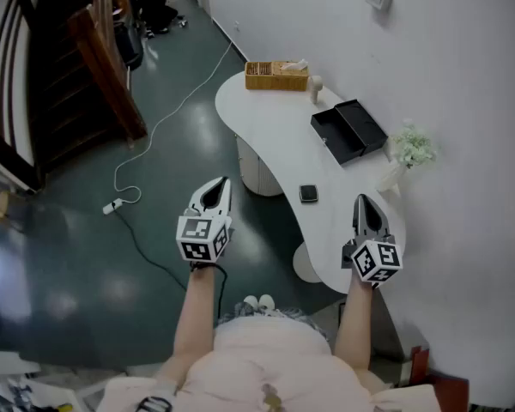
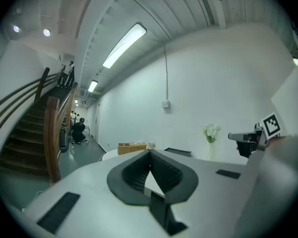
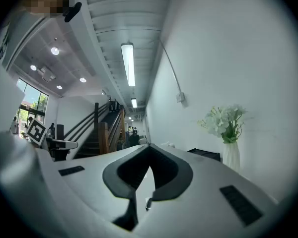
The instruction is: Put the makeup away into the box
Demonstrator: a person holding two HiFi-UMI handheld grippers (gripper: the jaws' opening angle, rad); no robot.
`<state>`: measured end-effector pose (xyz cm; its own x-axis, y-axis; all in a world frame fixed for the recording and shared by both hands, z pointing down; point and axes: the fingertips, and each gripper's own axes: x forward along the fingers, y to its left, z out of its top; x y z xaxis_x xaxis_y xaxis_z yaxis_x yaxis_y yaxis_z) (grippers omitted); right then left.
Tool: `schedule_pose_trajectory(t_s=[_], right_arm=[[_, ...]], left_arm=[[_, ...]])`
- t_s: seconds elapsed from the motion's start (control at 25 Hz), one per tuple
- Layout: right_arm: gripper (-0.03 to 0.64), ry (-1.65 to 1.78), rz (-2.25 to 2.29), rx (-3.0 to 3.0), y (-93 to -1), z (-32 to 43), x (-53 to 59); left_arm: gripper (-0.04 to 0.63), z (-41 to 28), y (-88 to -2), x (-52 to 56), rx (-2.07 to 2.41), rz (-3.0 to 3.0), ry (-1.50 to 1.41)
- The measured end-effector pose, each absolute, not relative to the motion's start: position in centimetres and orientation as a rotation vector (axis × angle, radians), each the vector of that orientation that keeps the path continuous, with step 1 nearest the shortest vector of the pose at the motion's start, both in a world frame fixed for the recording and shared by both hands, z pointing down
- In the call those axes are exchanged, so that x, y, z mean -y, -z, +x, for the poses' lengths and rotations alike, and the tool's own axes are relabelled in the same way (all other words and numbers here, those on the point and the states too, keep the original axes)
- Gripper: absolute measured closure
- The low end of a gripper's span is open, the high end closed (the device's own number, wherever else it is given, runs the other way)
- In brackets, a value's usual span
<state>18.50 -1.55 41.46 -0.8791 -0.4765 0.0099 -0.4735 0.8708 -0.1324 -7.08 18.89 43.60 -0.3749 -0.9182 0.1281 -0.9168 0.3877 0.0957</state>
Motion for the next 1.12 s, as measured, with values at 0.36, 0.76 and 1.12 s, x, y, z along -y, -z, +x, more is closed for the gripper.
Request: schedule_pose_trajectory(t_s=[0.36, 0.76, 1.12], right_arm=[[0.603, 0.228, -0.767, -3.02, -41.9, 18.4, 1.0], [0.601, 0.233, -0.783, -3.019, -42.1, 18.2, 0.6], [0.601, 0.29, -0.81, -3.044, -43.6, 18.3, 0.8]], left_arm=[[0.569, -7.2, -44.0, -19.8, 2.481, 1.639, 0.015], [0.569, -7.0, -44.3, -19.9, 2.464, 1.646, 0.013], [0.569, -7.0, -45.2, -19.8, 2.423, 1.649, 0.069]])
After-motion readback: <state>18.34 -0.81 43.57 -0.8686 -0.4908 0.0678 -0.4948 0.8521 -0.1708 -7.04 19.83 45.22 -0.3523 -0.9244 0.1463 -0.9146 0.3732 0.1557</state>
